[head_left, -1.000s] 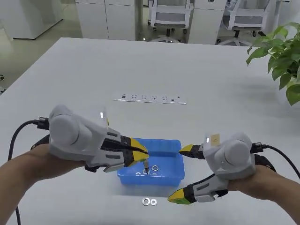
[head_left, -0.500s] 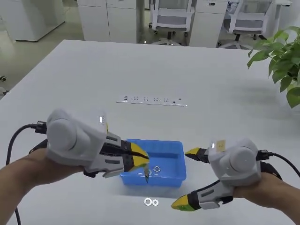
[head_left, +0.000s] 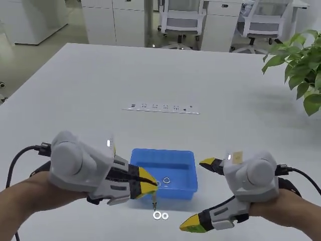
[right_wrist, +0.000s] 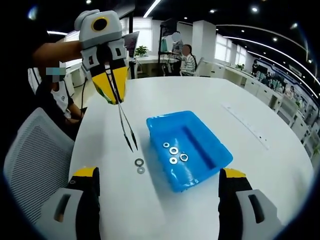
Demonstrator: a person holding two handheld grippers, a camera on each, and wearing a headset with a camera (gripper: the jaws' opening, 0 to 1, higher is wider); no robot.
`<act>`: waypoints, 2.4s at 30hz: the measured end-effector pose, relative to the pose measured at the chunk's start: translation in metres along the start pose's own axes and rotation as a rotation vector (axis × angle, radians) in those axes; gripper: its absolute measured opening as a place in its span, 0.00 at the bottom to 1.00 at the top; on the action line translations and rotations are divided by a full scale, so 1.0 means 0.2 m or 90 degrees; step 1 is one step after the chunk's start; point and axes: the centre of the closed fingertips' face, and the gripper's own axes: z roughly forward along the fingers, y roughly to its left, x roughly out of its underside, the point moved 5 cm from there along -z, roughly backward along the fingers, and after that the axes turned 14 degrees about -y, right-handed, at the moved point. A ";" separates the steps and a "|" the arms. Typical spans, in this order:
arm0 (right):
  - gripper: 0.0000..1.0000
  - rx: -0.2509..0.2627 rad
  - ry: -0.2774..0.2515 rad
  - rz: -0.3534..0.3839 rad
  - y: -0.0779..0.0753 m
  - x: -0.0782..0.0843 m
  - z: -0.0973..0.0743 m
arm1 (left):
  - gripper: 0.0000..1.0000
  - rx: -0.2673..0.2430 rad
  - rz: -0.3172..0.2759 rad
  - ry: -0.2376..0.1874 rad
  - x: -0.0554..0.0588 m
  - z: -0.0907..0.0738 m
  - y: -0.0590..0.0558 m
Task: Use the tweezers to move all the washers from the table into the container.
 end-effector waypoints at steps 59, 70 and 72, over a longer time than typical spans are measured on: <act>0.54 -0.144 0.004 -0.030 0.18 0.02 0.17 | 0.06 0.043 -0.011 0.029 0.13 0.11 0.01; 0.45 -0.176 0.007 -0.069 0.19 0.01 0.24 | 0.06 0.048 -0.017 0.029 0.13 0.12 0.01; 0.39 -0.187 0.012 -0.081 0.19 0.01 0.25 | 0.06 0.051 -0.017 0.030 0.13 0.12 0.01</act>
